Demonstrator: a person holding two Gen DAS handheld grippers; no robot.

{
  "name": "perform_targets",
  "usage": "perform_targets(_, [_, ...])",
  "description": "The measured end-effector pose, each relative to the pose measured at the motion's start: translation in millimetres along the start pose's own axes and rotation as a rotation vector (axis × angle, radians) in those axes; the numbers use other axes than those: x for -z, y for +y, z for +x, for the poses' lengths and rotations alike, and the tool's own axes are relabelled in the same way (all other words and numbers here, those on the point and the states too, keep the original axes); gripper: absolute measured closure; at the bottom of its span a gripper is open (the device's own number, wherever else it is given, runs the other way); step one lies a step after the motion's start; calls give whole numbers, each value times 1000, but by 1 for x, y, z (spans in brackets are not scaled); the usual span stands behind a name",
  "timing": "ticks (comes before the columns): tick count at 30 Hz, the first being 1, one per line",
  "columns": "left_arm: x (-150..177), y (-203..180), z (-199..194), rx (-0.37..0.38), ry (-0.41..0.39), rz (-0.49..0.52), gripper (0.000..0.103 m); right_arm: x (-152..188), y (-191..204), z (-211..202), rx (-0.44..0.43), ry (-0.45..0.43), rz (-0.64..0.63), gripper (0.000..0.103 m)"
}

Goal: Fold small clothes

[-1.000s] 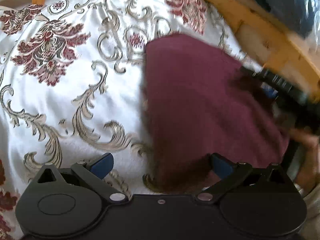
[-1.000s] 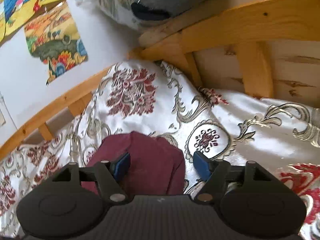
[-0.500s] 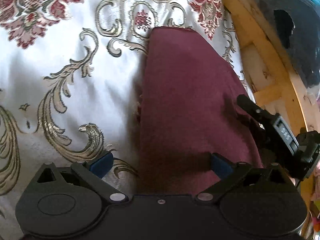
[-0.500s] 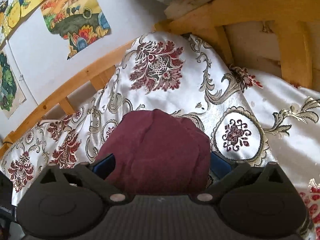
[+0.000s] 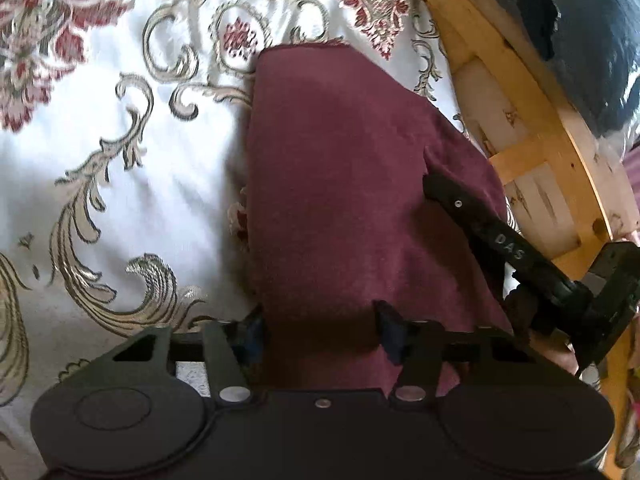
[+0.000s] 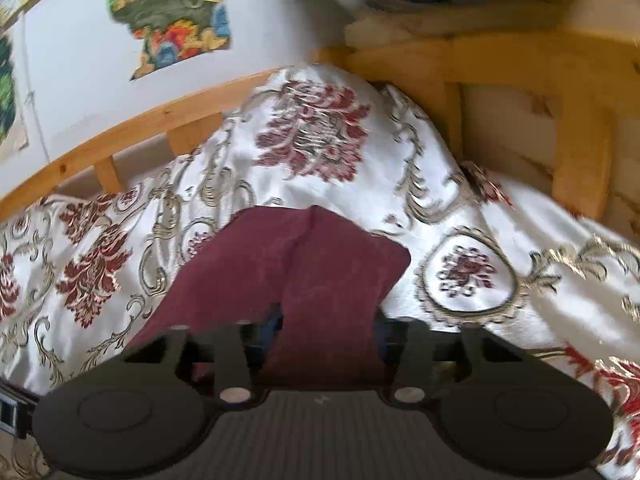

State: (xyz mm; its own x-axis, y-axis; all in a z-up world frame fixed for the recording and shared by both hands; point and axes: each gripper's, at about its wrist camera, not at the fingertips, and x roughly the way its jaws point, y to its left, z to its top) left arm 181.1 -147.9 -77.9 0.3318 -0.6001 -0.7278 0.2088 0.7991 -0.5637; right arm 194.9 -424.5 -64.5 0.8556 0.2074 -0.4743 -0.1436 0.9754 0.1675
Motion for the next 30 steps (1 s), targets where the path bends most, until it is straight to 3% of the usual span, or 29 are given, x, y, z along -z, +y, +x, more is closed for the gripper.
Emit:
perform_targets(5, [4, -18, -13, -71, -63, 100, 58, 5, 24, -11, 47, -88, -101, 73])
perform_targets(11, [8, -31, -38, -146, -179, 243, 59, 5, 63, -26, 70, -237, -270, 74])
perform_targets(16, [-4, -23, -52, -205, -268, 285, 59, -4, 95, -10, 97, -321, -386, 74])
perform_targets(21, [-23, -1, -50, -269, -304, 257, 59, -9, 109, 25, 86, -293, -431, 74])
perform_targets(30, [-22, 12, -38, -297, -248, 199, 52, 1, 100, 49, 92, -183, -391, 66])
